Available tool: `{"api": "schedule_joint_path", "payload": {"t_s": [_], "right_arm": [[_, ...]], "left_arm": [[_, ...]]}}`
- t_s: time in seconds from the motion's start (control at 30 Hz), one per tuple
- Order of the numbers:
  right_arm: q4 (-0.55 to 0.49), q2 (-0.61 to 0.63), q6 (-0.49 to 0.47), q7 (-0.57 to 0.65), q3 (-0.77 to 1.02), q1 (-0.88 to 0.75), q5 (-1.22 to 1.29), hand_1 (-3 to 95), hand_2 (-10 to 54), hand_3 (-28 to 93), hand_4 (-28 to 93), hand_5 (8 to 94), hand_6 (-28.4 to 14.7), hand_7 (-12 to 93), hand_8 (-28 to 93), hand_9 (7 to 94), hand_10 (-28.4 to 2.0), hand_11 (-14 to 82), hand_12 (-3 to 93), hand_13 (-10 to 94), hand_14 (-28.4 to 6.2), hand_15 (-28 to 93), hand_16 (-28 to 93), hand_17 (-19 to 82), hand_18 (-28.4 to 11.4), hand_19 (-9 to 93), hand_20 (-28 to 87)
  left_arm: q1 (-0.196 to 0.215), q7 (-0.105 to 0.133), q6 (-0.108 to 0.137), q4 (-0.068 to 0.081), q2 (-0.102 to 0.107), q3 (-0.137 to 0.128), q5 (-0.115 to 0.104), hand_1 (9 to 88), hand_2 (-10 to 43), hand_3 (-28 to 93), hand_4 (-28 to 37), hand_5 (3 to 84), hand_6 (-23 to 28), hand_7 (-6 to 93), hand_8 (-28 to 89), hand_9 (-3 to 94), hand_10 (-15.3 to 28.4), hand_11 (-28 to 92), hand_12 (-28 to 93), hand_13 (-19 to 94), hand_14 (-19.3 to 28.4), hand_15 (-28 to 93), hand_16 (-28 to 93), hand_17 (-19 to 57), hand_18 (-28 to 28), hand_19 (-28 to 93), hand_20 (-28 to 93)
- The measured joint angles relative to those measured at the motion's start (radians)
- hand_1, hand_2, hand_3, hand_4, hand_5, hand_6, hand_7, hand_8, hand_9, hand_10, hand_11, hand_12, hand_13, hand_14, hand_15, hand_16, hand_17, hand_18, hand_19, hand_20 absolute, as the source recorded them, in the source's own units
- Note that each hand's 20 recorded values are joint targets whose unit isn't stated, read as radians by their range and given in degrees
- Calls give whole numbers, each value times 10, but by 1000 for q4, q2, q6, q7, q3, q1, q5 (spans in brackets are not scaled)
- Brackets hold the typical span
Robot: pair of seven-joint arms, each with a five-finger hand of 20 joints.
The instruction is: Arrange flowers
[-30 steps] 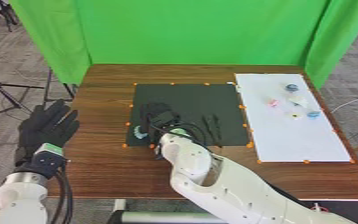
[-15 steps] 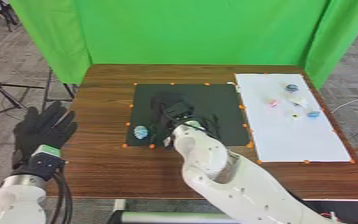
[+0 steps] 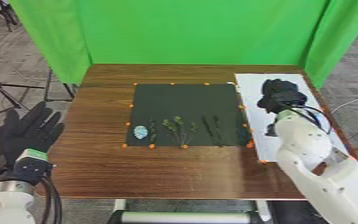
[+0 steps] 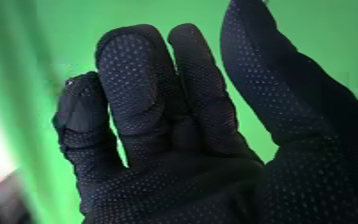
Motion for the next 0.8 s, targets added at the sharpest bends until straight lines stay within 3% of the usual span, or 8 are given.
{"api": "schedule_joint_path", "payload": {"t_s": [0.13, 0.33, 0.5, 0.67, 0.8], "right_arm": [[34, 48, -24, 12, 72, -37, 51, 446, -95, 791, -283, 530, -39, 182, -121, 549, -134, 114, 145, 680, -101, 674, 273, 347, -251, 858, 408], [129, 39, -104, 20, 54, 5, 80, 445, -95, 789, -283, 511, -45, 167, -118, 520, -136, 99, 134, 688, -104, 706, 279, 350, -252, 860, 410], [158, 26, -146, 41, 32, 46, 92, 460, -95, 786, -283, 492, -57, 148, -112, 492, -151, 91, 129, 676, -108, 709, 280, 347, -255, 860, 412], [140, 25, -292, 67, 46, 59, 130, 528, -95, 758, -282, 507, -57, 158, -109, 473, -171, 78, 130, 655, -93, 681, 348, 339, -257, 851, 418], [148, 21, -333, 72, 59, 58, 152, 547, -95, 748, -282, 515, -53, 171, -113, 484, -161, 88, 131, 655, -84, 673, 357, 340, -256, 849, 417]], "left_arm": [[3, 5, 0, -2, 0, 0, -3, 312, 96, 702, -283, 400, 69, 165, -100, 314, 134, 256, 72, 230, 130, 387, -106, -45, 113, 295, 85], [6, 20, 1, -2, 0, 1, -13, 312, 96, 703, -283, 400, 69, 166, -99, 309, 133, 257, 73, 230, 130, 387, -106, -45, 113, 295, 85], [13, 28, 1, -3, 0, 1, -17, 310, 98, 703, -283, 403, 71, 169, -99, 309, 134, 257, 73, 230, 130, 386, -106, -45, 113, 296, 86], [23, 27, 4, -11, -3, -3, -20, 311, 113, 708, -282, 408, 73, 169, -99, 312, 135, 258, 73, 230, 132, 388, -106, -45, 114, 296, 85], [36, 10, 36, -25, -15, -13, -21, 309, 117, 709, -283, 410, 74, 169, -101, 314, 136, 260, 71, 229, 134, 391, -107, -48, 114, 301, 85]]}}
